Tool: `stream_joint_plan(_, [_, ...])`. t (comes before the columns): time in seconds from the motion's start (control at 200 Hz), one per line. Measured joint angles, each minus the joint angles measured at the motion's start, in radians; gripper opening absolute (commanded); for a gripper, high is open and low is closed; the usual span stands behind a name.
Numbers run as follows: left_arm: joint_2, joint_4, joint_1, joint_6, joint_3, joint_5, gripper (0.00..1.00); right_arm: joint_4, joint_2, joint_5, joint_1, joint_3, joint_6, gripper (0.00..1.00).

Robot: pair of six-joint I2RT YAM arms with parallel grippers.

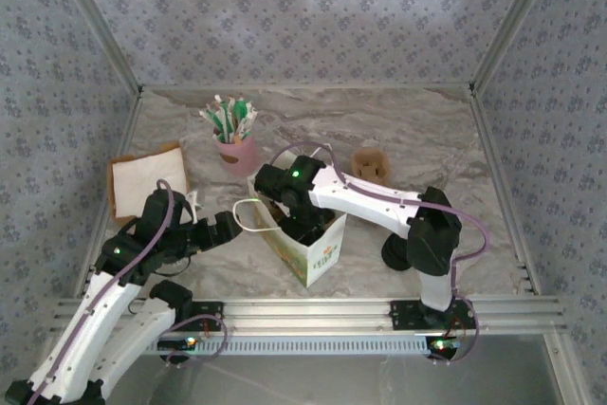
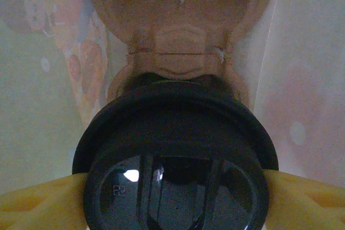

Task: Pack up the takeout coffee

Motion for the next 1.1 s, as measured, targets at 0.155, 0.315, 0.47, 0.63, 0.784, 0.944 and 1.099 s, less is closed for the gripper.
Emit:
stream_joint_plan(0.155, [0.0, 0.0, 0.0, 0.0, 0.0, 0.0, 0.98, -0.007, 0.0, 0.0, 0.003, 0.005, 0.003, 0.85])
stream_joint_plan(0.315, [0.0, 0.0, 0.0, 0.0, 0.0, 0.0, 0.98, -0.018, 0.001, 0.0, 0.005, 0.018, 0.006, 0.87])
stream_joint_plan(0.47, [0.0, 0.0, 0.0, 0.0, 0.0, 0.0, 0.98, -0.027, 0.002, 0.0, 0.008, 0.027, 0.008, 0.89])
stream_joint_plan(0.63, [0.0, 0.0, 0.0, 0.0, 0.0, 0.0, 0.97, -0.038, 0.002, 0.001, 0.01, 0.03, 0.011, 0.91])
stream_joint_plan(0.784, [0.0, 0.0, 0.0, 0.0, 0.0, 0.0, 0.97, -0.045, 0.002, 0.002, 0.01, 0.035, 0.011, 0.92])
stream_joint_plan(0.944, [0.0, 0.0, 0.0, 0.0, 0.0, 0.0, 0.97, -0.052, 0.002, 0.008, 0.011, 0.047, 0.011, 0.93])
stream_joint_plan(1.099, [0.0, 0.0, 0.0, 0.0, 0.0, 0.0, 0.97, -0.055, 0.002, 0.009, 0.014, 0.05, 0.011, 0.94])
